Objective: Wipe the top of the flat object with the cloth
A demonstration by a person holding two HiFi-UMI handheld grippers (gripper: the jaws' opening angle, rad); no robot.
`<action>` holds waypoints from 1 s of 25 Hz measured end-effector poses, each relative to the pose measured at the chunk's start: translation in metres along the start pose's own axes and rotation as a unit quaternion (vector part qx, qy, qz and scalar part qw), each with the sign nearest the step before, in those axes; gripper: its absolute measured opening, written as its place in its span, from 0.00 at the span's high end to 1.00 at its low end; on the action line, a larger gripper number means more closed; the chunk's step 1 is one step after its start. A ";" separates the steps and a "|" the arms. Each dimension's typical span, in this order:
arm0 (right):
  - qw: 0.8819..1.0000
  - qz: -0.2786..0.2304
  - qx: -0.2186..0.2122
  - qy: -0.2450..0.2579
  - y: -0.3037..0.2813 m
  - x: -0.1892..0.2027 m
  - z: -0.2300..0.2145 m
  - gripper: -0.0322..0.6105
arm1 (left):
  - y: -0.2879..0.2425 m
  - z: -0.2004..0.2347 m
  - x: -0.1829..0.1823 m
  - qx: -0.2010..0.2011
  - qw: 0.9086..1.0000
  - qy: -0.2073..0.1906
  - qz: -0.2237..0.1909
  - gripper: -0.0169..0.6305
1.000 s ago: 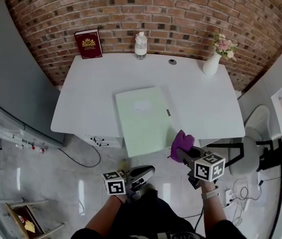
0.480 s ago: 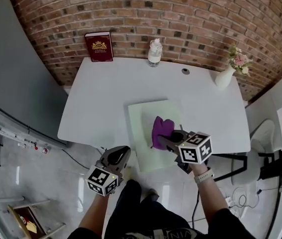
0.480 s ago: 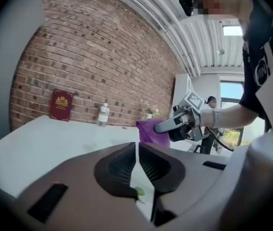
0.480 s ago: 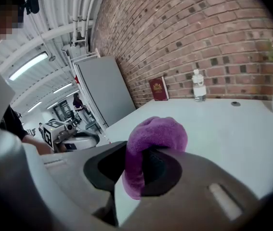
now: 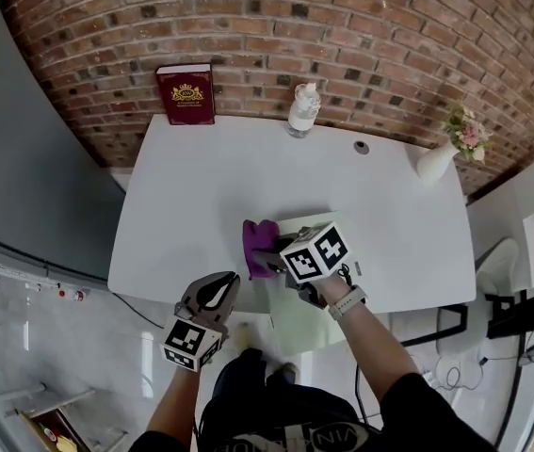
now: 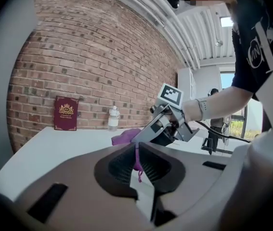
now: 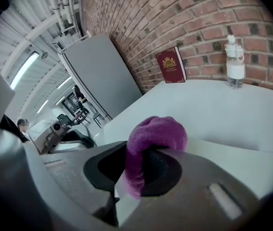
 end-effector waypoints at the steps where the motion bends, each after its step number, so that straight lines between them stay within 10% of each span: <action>1: 1.000 0.009 -0.003 -0.006 -0.008 -0.004 -0.001 0.85 | -0.002 0.006 0.000 0.001 1.000 0.002 -0.003 0.94; 25: 0.992 0.075 0.075 -0.061 0.056 0.013 -0.108 0.85 | -0.037 0.003 0.011 -0.024 0.999 0.000 0.035 0.94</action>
Point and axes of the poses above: the fingertips, and each gripper's own axes: y backward along the fingers, z to its left, x out of its underside, the point moved 3 cm from there along y, backward along the fingers, and after that the axes turned 11 degrees about -y, right-handed, at the moved point
